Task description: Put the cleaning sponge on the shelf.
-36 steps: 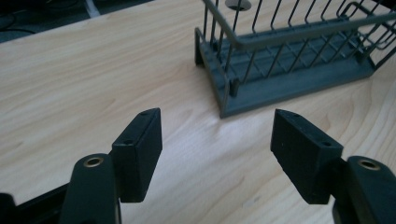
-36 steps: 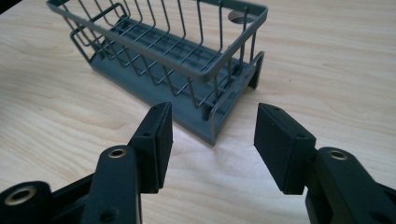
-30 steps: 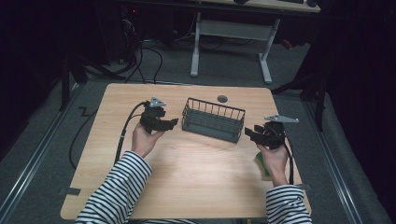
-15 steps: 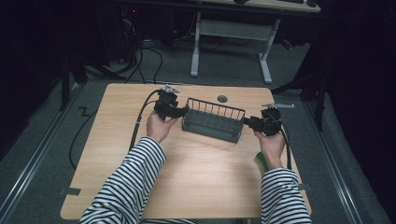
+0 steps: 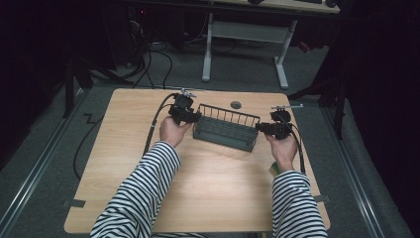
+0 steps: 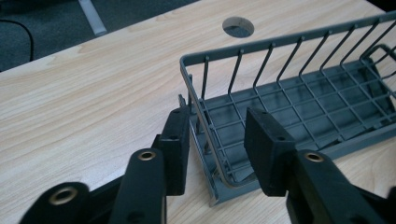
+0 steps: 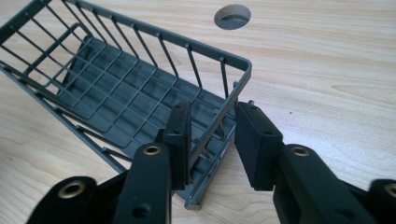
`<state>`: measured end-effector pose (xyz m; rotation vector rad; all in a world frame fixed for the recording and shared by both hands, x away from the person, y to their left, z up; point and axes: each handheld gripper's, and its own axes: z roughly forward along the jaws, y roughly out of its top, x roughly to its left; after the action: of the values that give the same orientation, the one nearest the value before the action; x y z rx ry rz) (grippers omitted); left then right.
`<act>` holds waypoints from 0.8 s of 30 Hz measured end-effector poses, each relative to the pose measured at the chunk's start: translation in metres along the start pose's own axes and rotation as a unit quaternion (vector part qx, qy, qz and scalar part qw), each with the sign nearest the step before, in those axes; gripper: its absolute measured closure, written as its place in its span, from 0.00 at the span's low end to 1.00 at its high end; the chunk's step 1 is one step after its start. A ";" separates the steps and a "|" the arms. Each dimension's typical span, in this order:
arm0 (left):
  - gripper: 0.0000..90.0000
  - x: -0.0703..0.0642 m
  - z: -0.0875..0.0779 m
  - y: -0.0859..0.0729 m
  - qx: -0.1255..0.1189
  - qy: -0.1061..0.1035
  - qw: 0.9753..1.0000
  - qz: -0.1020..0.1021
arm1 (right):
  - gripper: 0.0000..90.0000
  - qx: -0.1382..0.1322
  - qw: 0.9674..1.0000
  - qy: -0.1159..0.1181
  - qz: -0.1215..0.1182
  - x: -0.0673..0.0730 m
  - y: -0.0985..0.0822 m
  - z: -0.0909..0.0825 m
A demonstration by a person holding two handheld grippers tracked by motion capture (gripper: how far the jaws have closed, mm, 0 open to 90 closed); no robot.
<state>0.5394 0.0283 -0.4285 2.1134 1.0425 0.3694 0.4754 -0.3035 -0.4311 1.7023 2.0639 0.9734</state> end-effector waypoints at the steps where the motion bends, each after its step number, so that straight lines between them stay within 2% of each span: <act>1: 0.71 0.001 0.001 0.000 0.002 -0.003 1.000 0.001 | 0.77 0.003 1.000 0.001 -0.002 0.001 0.000 0.000; 7: 0.84 0.003 0.006 -0.003 0.021 -0.012 1.000 0.005 | 0.84 0.010 0.999 -0.006 -0.031 0.006 0.002 -0.002; 14: 0.86 0.004 0.005 -0.005 0.025 -0.018 1.000 0.003 | 0.86 0.017 0.998 -0.017 -0.053 0.011 0.003 -0.005; 18: 0.87 0.002 0.003 -0.006 0.028 -0.019 0.999 0.003 | 0.88 0.019 0.998 -0.011 -0.056 0.012 0.002 -0.007; 24: 0.87 0.003 0.001 -0.007 0.031 -0.030 0.999 -0.001 | 0.88 0.025 0.998 -0.014 -0.058 0.014 0.003 -0.009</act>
<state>0.5381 0.0331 -0.4347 2.1655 1.0330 0.2748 0.4684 -0.2933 -0.4205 1.5902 2.1586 0.8644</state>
